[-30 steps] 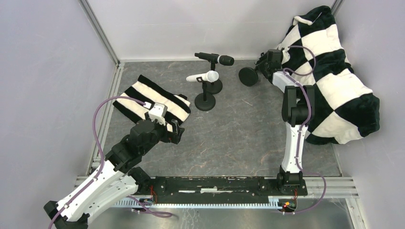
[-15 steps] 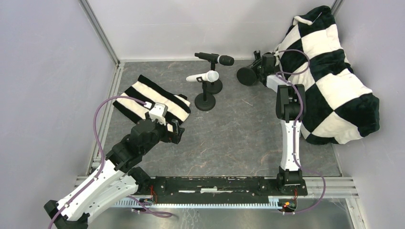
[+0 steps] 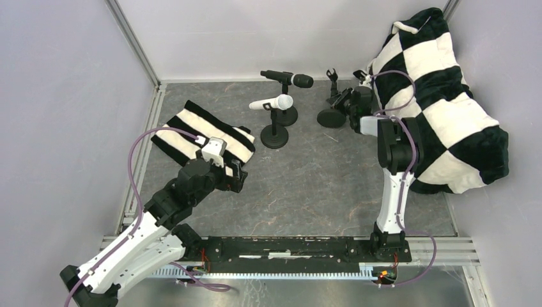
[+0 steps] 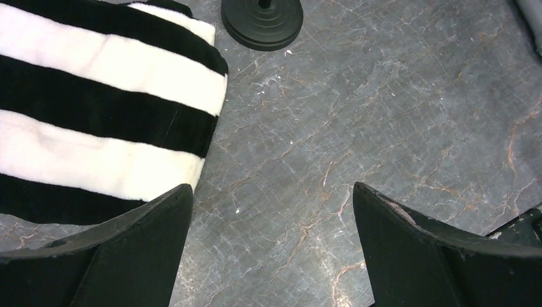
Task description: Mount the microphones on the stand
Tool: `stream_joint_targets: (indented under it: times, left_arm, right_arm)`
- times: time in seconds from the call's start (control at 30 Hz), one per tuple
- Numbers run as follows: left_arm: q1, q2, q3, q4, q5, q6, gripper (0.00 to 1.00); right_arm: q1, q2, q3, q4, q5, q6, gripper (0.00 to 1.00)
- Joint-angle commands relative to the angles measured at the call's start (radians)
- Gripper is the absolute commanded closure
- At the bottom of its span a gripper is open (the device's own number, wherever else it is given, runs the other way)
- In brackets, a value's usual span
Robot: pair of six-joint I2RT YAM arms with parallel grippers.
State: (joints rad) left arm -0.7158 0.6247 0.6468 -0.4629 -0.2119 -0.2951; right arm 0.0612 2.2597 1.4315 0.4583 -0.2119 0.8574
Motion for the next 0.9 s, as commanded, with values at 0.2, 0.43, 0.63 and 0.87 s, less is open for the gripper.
stream_joint_targets:
  times: [0.2, 0.43, 0.63, 0.87]
  left_arm:
    - [-0.002, -0.109, -0.018, 0.055, 0.007, 0.051, 0.0]
    - [-0.002, -0.234, -0.05, 0.192, 0.123, 0.0, 0.0]
    - [-0.002, -0.226, -0.03, 0.367, 0.249, -0.063, 0.0]
    - [-0.002, -0.099, -0.006, 0.598, 0.412, -0.104, 0.01]
  right_arm:
    - [0.063, -0.588, -0.512, 0.308, 0.093, -0.263, 1.0]
    - [0.188, -0.975, -0.909, 0.463, 0.238, -0.424, 1.0]
    - [0.351, -1.267, -1.08, 0.454, 0.29, -0.448, 1.0]
    - [0.595, -1.426, -1.137, 0.556, 0.292, -0.38, 1.0]
